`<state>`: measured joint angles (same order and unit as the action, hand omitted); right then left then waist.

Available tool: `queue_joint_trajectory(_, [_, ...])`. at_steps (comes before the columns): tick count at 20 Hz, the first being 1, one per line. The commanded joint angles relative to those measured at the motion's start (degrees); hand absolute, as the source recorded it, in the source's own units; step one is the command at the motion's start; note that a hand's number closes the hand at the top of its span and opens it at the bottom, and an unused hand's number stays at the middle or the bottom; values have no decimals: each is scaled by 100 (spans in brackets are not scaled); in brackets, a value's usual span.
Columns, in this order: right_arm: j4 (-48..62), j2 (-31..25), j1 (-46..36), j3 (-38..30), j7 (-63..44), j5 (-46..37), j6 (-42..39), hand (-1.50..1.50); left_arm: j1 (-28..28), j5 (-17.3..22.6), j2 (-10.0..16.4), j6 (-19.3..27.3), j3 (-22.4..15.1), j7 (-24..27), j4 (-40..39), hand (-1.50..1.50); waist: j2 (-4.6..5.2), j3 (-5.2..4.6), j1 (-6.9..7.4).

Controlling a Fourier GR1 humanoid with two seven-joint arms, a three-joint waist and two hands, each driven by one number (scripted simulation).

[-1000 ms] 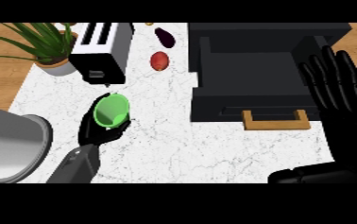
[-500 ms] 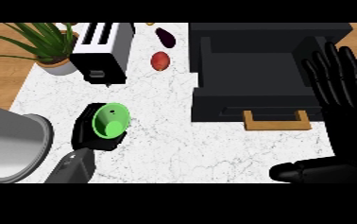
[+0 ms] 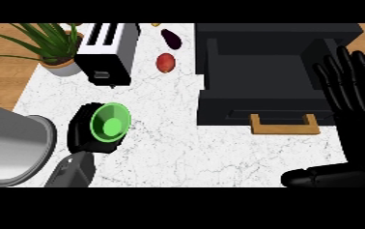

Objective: Pick up the cup, place it into the drawer and close the drawer

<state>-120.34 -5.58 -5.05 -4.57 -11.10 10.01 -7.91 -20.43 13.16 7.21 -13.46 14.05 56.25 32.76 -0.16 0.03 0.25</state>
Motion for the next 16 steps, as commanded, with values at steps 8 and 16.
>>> queue_joint_trajectory(8, [-112,156,551,216,272,-157,-84,-150,259,45,-342,107,-837,-1449,2735,150,-14,4,1])
queue_joint_trajectory(16, [44,244,224,294,273,-315,72,-150,104,365,-708,1038,-1540,-3204,4740,150,-3,0,-10])
